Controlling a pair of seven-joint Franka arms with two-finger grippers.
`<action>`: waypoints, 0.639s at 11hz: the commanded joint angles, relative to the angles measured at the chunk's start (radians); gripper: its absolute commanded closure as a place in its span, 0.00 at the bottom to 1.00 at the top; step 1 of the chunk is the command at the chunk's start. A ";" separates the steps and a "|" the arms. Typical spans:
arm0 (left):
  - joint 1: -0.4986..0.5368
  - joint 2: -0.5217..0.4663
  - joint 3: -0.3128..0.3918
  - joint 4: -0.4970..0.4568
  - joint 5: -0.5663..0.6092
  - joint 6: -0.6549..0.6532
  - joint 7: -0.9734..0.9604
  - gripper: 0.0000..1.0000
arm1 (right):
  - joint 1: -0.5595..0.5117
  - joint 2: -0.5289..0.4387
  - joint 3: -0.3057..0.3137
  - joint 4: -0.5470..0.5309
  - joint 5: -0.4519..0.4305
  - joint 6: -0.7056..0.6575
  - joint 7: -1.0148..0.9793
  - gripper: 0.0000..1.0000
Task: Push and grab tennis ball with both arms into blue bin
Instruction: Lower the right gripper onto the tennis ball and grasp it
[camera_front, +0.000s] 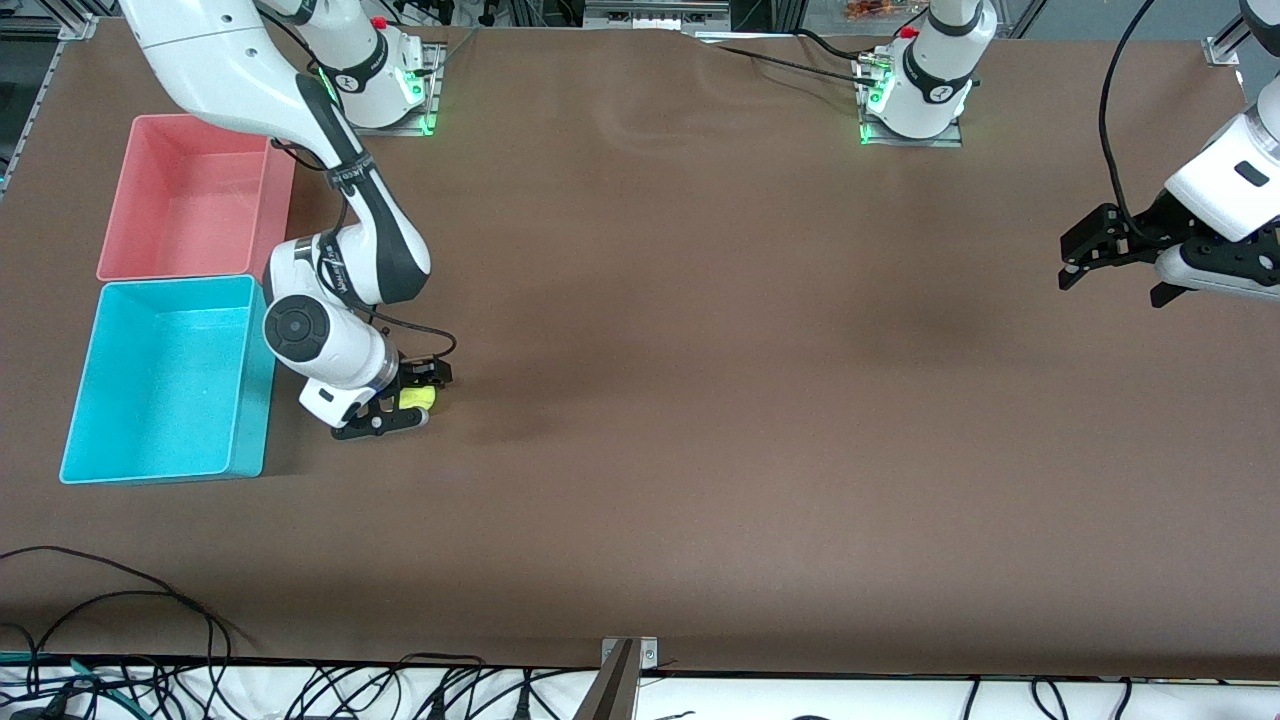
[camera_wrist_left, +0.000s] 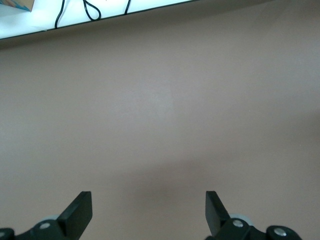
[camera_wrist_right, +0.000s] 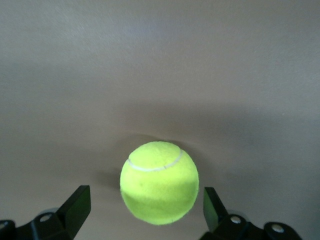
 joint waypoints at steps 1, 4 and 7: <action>0.019 0.023 -0.005 0.038 -0.009 -0.028 0.035 0.00 | 0.005 0.032 -0.006 0.003 -0.019 0.041 0.002 0.00; 0.019 0.024 -0.005 0.038 -0.009 -0.030 0.032 0.00 | 0.005 0.050 -0.017 0.001 -0.038 0.041 0.009 0.15; 0.024 0.024 -0.002 0.038 -0.009 -0.050 0.026 0.00 | 0.003 0.050 -0.017 0.010 -0.055 0.040 0.005 0.60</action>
